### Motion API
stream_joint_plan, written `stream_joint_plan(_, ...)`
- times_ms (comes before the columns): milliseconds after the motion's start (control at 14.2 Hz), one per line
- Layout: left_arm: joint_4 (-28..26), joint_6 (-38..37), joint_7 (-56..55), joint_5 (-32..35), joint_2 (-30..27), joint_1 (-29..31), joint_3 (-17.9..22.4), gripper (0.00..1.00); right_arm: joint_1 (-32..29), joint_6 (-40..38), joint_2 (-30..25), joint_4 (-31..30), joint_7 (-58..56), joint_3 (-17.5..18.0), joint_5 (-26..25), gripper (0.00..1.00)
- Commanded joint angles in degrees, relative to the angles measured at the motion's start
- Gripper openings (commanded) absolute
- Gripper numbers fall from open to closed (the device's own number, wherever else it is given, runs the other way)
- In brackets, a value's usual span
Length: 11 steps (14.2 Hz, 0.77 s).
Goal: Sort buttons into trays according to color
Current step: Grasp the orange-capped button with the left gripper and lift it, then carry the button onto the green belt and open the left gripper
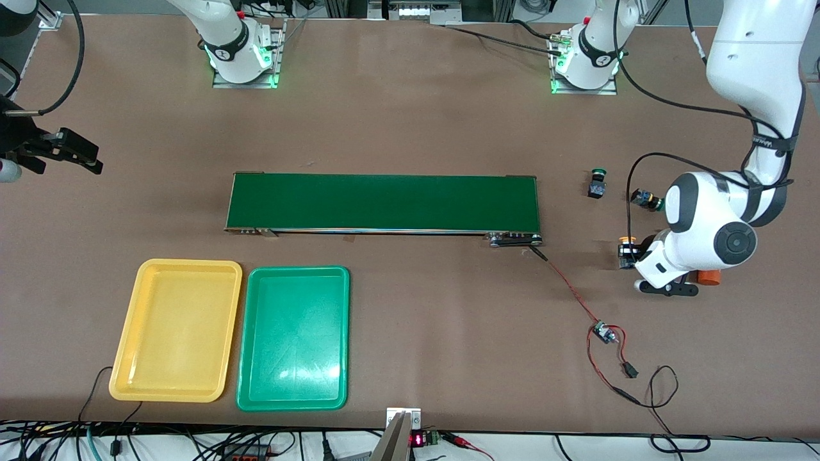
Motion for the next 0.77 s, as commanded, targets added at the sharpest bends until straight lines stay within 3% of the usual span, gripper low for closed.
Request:
stream_joint_plan(0,0.9,-6.3,-2.3,0.7,-4.5,-0.9,-4.5,0.14,-0.1,-0.4,-0.3,0.2,-0.8,0.0,-0.6,1.0)
stream_joint_plan(421,-1.1,-9.0,-20.6,0.6,-5.6,-1.4,-19.9,0.15,-0.1,-0.4,-0.3,0.2,-0.7,0.0,-0.7,1.0)
stream_joint_plan(702,-1.6,-8.4,-25.2,0.6,-5.2,-5.8,-20.6,0.17,-0.1,-0.3,-0.3,0.2,-0.5,0.1,-0.7,1.0)
